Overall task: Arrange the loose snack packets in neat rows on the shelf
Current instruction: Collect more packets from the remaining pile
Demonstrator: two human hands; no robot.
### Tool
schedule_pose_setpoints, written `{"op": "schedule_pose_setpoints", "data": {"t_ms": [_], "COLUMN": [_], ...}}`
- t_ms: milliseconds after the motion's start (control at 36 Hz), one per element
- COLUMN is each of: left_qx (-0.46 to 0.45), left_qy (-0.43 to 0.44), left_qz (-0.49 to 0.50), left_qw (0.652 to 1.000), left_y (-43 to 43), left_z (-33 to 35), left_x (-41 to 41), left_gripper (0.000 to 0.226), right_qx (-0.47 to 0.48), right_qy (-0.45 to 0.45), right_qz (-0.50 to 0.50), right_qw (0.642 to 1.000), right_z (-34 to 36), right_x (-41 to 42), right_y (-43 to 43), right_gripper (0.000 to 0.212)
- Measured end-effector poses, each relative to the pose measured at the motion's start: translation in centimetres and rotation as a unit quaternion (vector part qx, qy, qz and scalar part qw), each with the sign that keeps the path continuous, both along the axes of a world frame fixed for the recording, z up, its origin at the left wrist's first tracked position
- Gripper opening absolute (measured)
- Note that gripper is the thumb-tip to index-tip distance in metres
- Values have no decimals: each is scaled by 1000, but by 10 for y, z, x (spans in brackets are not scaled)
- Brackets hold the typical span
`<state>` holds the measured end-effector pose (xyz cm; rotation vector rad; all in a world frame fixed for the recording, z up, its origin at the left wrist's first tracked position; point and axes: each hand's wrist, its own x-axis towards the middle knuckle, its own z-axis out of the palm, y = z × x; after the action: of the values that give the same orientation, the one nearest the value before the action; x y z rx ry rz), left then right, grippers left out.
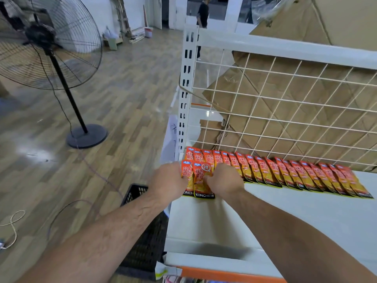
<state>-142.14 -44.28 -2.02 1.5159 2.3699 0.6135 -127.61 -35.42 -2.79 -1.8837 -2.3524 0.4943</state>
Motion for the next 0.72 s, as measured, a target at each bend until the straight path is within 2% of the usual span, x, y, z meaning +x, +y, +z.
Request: {"op": "schedule_pose_setpoints", "data": {"t_ms": [83, 222, 444, 583, 722], "left_qx": [27, 53, 67, 41, 32], "left_qy": [20, 57, 135, 164, 183], "left_qz": [-8, -49, -117, -152, -184], "left_qw": [999, 996, 982, 974, 965], "left_y": [1, 8, 17, 21, 26], "left_z": [0, -8, 2, 8, 15], "left_x": [5, 19, 62, 103, 168], "left_gripper": [14, 30, 36, 41, 44], "right_qx": [9, 15, 101, 132, 120], "right_qy": [3, 48, 22, 10, -61], "right_qz": [0, -2, 69, 91, 116], "right_qw": [1000, 999, 992, 987, 984], "right_z": [1, 2, 15, 16, 23], "right_x": [1, 11, 64, 117, 191], "right_y": [-3, -9, -13, -12, -16], "right_gripper": [31, 33, 22, 34, 54]}}
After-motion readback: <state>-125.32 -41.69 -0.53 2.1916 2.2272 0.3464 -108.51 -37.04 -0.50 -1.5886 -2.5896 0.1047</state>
